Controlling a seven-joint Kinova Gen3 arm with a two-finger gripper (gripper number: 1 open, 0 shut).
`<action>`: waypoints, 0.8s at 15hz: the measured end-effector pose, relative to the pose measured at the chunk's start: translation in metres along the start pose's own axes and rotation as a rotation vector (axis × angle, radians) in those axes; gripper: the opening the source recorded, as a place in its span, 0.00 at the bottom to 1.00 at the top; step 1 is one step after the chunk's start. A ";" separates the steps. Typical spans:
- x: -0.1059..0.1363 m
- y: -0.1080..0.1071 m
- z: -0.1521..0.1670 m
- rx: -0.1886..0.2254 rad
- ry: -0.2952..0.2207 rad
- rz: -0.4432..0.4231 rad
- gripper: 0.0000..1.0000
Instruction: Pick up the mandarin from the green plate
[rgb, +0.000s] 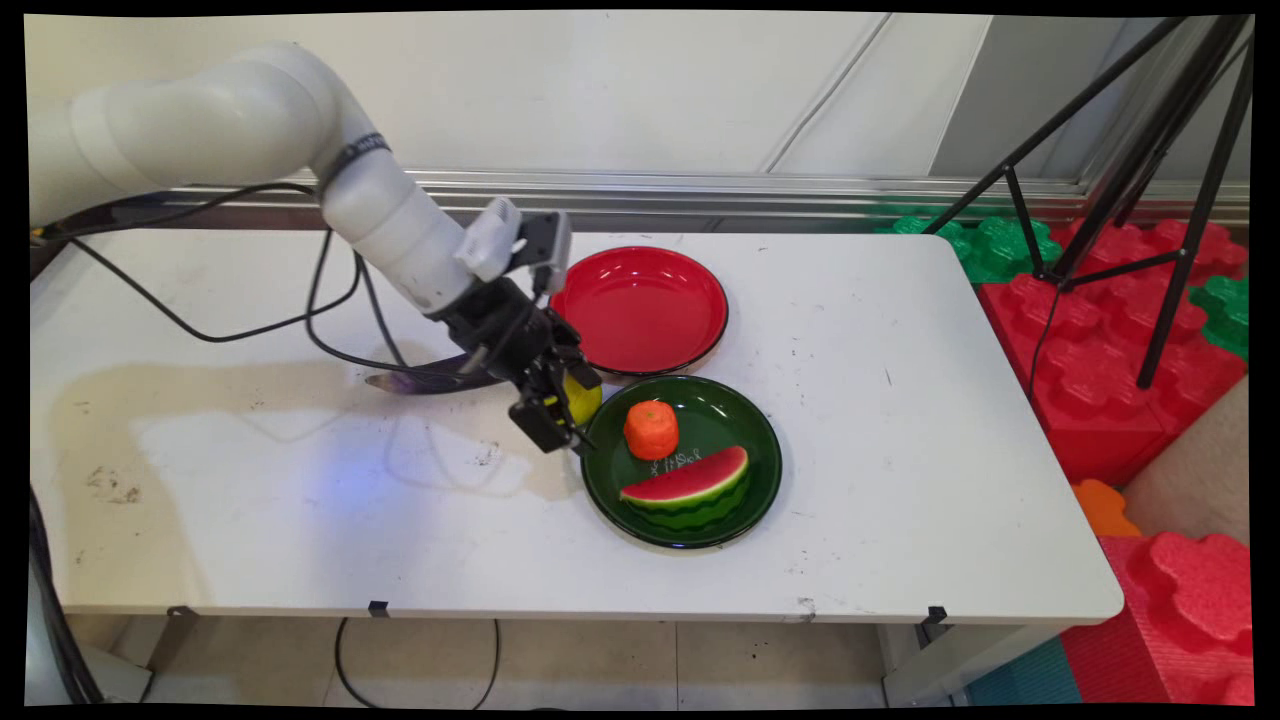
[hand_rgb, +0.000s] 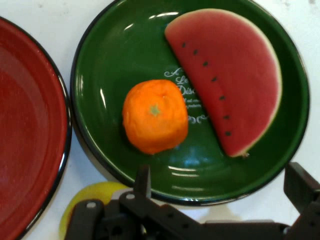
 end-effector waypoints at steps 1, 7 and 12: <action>0.002 -0.002 0.007 0.003 -0.003 0.001 1.00; 0.015 -0.016 0.040 0.024 -0.009 0.007 1.00; 0.022 -0.025 0.062 0.025 -0.016 0.000 1.00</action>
